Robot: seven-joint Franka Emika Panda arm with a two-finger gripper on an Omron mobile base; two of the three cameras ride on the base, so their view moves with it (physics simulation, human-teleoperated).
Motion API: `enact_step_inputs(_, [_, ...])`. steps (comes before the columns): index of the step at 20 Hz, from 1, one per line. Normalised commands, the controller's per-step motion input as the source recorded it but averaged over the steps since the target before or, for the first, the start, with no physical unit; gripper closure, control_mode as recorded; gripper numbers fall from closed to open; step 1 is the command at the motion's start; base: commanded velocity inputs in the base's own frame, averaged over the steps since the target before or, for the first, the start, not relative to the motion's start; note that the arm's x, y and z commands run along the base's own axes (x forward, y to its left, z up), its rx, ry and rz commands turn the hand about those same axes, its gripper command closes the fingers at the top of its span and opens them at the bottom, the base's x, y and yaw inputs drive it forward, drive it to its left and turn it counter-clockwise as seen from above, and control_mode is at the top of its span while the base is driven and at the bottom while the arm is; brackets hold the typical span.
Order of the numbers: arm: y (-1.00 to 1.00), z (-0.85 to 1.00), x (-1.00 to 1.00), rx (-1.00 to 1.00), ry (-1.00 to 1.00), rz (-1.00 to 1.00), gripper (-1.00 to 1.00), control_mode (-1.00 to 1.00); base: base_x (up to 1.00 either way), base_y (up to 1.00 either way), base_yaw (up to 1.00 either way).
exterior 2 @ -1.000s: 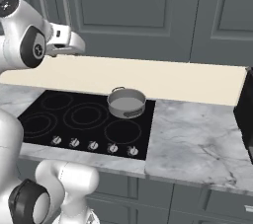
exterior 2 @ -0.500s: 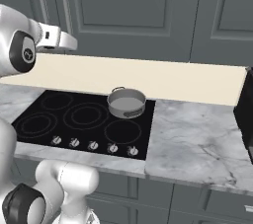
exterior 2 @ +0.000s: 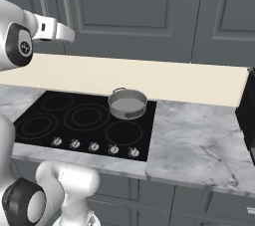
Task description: Open the cabinet and move the ladle to the pot. Then close the cabinet.
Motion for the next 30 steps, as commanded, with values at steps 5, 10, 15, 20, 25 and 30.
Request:
enact_step_inputs(5, [0.0, 0.04, 0.24, 0.0, -0.1, 0.0, -1.0, -1.0, 0.0, 0.0, 0.0])
enact_step_inputs(10, [0.0, 0.02, 0.35, 0.0, -0.05, 0.0, -1.0, -1.0, 0.0, 0.0, 0.0])
enact_step_inputs(15, [0.0, 0.0, 0.39, 0.0, 0.0, 0.0, -1.0, -1.0, 0.0, 0.0, 0.0])
enact_step_inputs(20, [0.0, 0.02, 0.37, 0.0, 0.0, 0.0, -1.0, -1.0, 0.0, 0.0, 0.0])
enact_step_inputs(25, [0.0, 0.0, 0.39, 0.0, 0.0, 0.0, -1.0, -1.0, 0.0, 0.0, 0.0])
enact_step_inputs(30, [0.0, 0.0, 0.42, 0.0, 0.0, 0.0, -1.0, -1.0, 0.0, 0.0, 0.0])
